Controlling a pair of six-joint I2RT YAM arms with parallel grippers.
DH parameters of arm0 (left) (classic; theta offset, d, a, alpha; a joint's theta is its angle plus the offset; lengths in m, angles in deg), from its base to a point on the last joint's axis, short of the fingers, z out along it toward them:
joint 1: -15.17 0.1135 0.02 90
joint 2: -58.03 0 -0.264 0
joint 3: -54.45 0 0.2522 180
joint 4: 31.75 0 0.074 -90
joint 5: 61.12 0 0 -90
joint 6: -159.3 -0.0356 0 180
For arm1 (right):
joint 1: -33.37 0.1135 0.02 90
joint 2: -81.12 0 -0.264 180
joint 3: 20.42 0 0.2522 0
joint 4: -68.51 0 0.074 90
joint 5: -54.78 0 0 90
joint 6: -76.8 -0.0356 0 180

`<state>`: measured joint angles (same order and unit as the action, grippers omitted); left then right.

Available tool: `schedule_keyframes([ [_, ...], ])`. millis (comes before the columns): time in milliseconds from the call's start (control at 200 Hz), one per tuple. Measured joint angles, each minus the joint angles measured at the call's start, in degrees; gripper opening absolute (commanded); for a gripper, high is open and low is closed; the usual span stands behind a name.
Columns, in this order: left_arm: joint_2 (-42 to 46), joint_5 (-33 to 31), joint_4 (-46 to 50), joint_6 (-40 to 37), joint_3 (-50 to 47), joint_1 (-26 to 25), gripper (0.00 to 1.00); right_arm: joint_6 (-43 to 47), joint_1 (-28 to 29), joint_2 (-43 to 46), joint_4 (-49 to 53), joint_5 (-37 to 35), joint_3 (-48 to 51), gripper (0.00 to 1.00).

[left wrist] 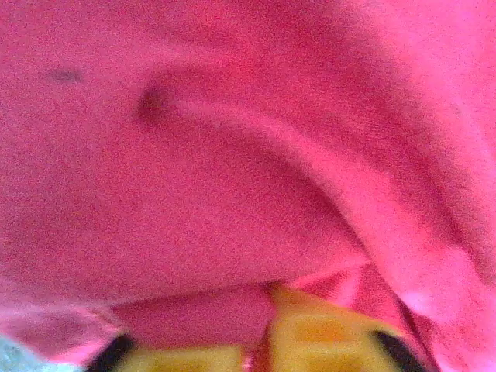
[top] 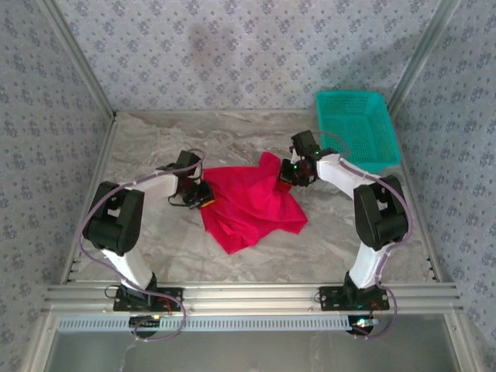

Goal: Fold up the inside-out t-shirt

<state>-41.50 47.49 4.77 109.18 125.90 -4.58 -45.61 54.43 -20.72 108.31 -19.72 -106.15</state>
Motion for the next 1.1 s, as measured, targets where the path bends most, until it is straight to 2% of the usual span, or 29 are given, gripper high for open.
schedule_keyframes([
  [170, 1.4, -2.9, 7.6, -2.9, 8.0, 4.6, 0.0, 4.5, -0.3, 7.5, 9.2, -5.1, -6.8, 0.0],
  [390, 10.0, -8.7, 15.6, -6.6, 21.6, 13.9, 0.0, 10.0, -1.2, 17.1, 19.7, -9.4, -20.7, 0.0],
  [515, 13.3, -10.1, 17.6, -7.9, 24.2, 15.6, 0.0, 11.5, -1.3, 20.3, 23.2, -9.0, -25.5, 0.0],
  [650, 13.0, -11.1, 20.0, -9.0, 23.1, 16.0, 0.0, 12.3, -2.5, 21.1, 25.4, -6.6, -27.0, 0.0],
  [715, 13.0, -11.6, 20.7, -9.4, 21.4, 16.0, 0.0, 12.4, -3.8, 20.6, 25.9, -5.1, -26.9, 0.0],
  [760, 13.0, -11.8, 20.9, -9.4, 19.8, 16.0, 0.0, 12.4, -4.8, 19.8, 25.7, -4.1, -26.4, 0.12],
  [830, 12.9, -11.4, 20.7, -9.4, 17.4, 16.0, 0.0, 12.3, -5.9, 17.7, 24.8, -3.2, -25.4, 0.17],
  [929, 12.5, -10.8, 20.2, -9.0, 14.3, 16.0, 0.0, 11.1, -6.9, 10.5, 22.2, -2.7, -25.3, 0.35],
  [999, 11.3, -10.4, 19.8, -8.7, 13.2, 15.7, 0.0, 11.1, -7.2, 3.2, 21.4, -3.2, -26.2, 0.38],
  [1099, 9.6, -10.2, 18.8, -8.6, 12.7, 14.8, 0.0, 11.1, -7.0, -4.6, 21.5, -5.1, -25.6, 0.37],
])
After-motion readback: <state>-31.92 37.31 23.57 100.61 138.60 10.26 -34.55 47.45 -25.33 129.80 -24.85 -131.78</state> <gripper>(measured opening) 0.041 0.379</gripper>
